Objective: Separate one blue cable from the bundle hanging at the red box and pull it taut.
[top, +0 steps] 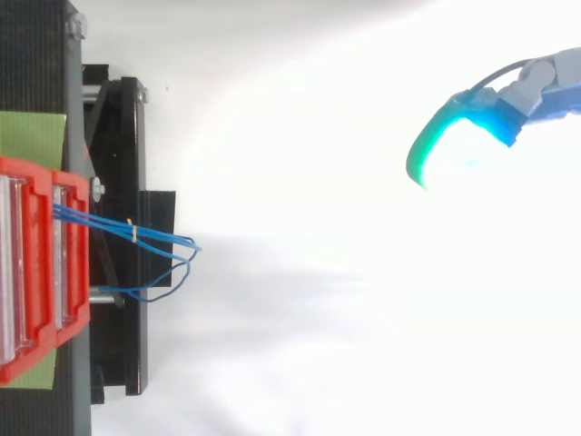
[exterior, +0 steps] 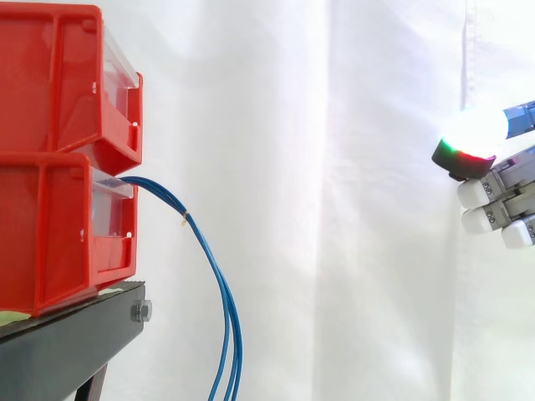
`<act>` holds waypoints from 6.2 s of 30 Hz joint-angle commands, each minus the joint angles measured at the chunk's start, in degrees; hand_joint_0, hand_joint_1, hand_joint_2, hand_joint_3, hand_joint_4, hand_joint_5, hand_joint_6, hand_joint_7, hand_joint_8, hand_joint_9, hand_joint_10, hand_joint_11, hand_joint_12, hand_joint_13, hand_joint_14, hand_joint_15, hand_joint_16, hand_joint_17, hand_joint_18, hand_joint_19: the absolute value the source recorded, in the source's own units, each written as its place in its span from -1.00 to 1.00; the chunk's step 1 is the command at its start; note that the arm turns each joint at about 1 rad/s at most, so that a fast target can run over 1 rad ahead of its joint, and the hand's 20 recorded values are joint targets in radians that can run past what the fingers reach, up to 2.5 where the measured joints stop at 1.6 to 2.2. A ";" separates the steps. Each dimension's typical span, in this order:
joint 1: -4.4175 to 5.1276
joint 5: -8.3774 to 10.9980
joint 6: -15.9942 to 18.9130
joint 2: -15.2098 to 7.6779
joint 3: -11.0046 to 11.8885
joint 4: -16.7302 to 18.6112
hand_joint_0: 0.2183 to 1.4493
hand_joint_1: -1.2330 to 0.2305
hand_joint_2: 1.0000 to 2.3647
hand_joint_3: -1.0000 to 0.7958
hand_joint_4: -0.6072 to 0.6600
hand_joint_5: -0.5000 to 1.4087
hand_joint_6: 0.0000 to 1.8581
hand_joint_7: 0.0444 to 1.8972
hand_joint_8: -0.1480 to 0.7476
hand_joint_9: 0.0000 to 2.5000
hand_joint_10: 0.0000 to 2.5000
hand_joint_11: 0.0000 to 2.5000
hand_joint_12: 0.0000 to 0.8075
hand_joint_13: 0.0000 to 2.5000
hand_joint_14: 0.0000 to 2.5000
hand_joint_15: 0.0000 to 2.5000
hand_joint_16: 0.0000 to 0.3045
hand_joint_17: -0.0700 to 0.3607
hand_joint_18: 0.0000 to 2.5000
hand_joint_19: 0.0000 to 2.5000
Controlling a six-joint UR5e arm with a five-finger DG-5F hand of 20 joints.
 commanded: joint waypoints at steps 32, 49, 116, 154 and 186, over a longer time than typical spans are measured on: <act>0.97 1.84 -2.69 -1.67 -0.04 0.00 -0.48 -0.09 -1.00 -0.44 0.32 -0.72 -0.46 -0.25 -0.06 -0.62 -1.00 -0.92 -0.35 -0.70 -1.00 -0.99 -0.78 -0.33 -0.73 -0.93; 1.23 2.64 -1.37 -13.27 0.05 12.39 -0.48 -0.09 -1.00 -0.44 0.33 -0.71 -0.46 -0.25 -0.05 -0.62 -1.00 -0.92 -0.37 -0.69 -1.00 -0.99 -0.80 -0.36 -0.72 -0.94; -0.97 -0.97 -3.75 -29.88 20.61 16.52 -0.47 -0.05 -1.00 -0.44 0.38 -0.69 -0.46 -0.22 -0.04 -0.60 -1.00 -0.90 -0.35 -0.69 -1.00 -0.98 -0.79 -0.34 -0.73 -0.91; 1.06 -1.14 -0.85 -31.81 25.62 17.67 -0.46 -0.04 -1.00 -0.44 0.48 -0.64 -0.46 -0.09 -0.04 -0.56 -1.00 -0.90 -0.35 -0.67 -1.00 -0.97 -0.79 -0.34 -0.71 -0.89; 1.76 -1.23 4.16 -31.73 26.24 16.17 -0.34 -0.01 -0.98 -0.33 0.28 -0.56 -0.34 0.29 0.05 -0.34 -0.99 -0.82 -0.37 -0.56 -1.00 -0.95 -0.80 -0.35 -0.61 -0.88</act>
